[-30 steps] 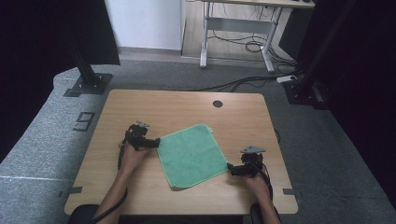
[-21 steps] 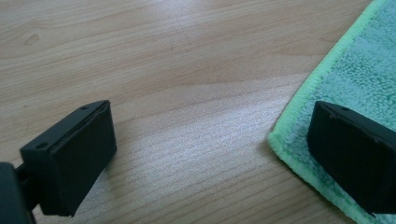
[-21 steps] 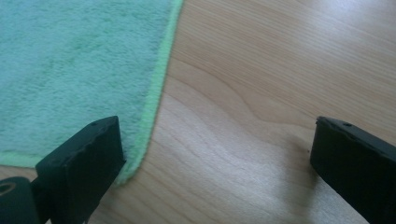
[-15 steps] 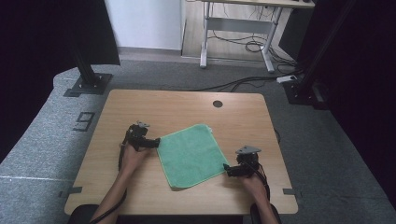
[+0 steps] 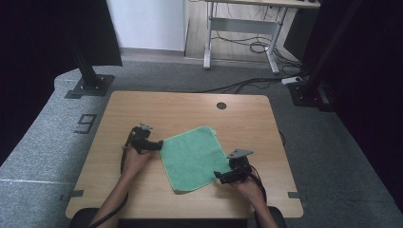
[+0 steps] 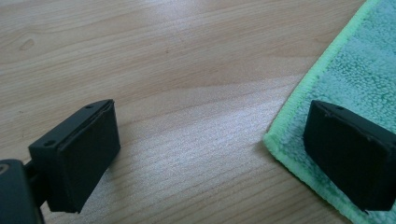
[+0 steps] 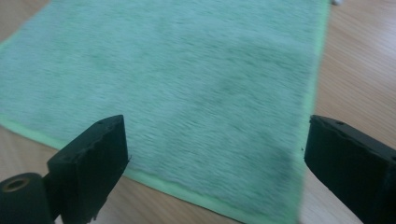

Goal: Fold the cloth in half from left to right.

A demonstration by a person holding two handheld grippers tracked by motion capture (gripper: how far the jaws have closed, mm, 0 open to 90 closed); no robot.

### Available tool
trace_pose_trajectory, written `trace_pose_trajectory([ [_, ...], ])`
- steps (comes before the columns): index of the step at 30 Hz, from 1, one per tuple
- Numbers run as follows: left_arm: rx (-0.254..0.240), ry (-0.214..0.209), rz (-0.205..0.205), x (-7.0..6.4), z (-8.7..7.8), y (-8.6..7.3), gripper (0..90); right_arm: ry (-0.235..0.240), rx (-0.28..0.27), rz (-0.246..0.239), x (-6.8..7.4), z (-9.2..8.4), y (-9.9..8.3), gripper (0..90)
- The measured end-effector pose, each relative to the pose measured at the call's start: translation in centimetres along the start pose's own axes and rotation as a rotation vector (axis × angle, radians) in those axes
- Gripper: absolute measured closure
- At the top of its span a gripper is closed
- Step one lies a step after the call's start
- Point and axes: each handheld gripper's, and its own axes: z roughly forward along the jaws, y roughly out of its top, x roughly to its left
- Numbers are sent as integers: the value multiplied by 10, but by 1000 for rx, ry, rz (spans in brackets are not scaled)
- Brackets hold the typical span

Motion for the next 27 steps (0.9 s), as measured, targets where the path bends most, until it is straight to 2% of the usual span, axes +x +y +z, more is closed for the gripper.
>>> trace_pose_trajectory([
  [6, -1, -1, 1, 0, 0, 0, 41, 78, 4, -44, 17, 7, 9, 134],
  [14, -1, -2, 5, 0, 0, 0, 47, 159, 0, -98, 44, 16, 19, 174],
  [15, -1, -2, 5, 0, 0, 0, 47, 159, 0, -98, 44, 16, 19, 174],
  [16, -1, -2, 5, 0, 0, 0, 47, 176, -1, -124, 52, 17, 22, 193],
  [24, -5, -4, 6, 0, 0, 0, 50, 271, -10, -180, 79, 22, 35, 306],
  [27, -15, -15, 18, -1, -1, -1, 94, 303, 6, -205, 89, 26, 38, 357],
])
